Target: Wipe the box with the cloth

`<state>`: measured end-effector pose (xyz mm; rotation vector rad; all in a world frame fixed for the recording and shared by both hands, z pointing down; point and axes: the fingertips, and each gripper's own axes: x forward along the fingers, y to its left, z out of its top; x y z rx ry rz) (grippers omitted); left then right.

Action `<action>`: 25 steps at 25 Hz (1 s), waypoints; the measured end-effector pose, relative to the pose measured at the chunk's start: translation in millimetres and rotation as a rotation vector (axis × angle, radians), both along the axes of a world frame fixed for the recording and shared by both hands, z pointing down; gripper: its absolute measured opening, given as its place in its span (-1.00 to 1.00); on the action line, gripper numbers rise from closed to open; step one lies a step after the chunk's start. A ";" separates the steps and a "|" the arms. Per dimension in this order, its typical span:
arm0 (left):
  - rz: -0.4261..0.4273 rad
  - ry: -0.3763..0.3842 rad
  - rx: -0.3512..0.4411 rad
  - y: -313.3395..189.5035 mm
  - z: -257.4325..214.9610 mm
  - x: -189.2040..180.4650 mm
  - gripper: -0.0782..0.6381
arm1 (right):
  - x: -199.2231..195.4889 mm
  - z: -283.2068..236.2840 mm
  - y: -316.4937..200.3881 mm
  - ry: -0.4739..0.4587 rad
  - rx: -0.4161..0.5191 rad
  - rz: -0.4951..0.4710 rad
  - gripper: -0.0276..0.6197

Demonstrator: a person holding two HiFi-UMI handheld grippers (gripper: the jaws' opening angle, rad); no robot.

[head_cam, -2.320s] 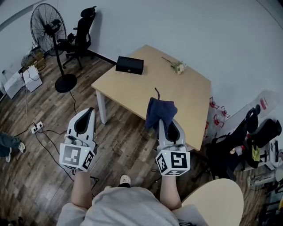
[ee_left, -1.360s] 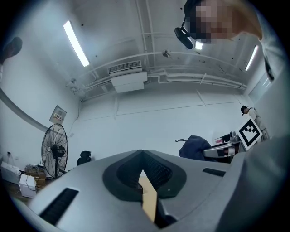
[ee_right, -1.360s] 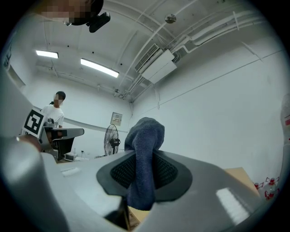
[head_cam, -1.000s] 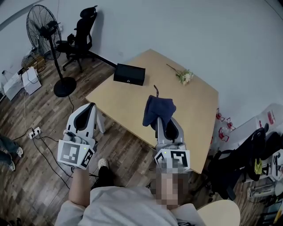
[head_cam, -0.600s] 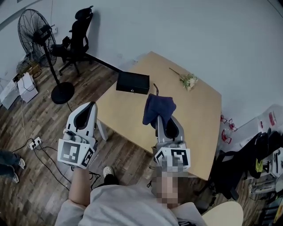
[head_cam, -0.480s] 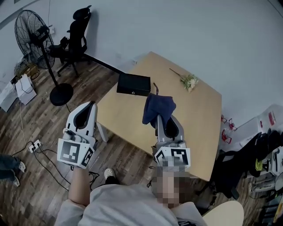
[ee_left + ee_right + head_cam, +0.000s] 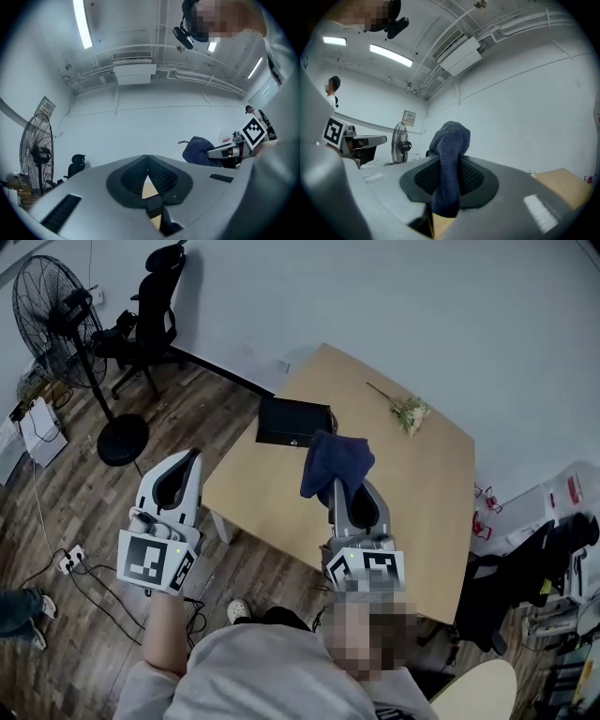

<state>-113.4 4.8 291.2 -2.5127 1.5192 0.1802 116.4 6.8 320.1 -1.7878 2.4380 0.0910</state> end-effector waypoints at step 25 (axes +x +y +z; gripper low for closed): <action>-0.080 0.025 -0.015 -154.0 0.3 -45.3 -0.76 | -25.6 2.5 -187.9 0.026 -0.068 -0.037 -0.61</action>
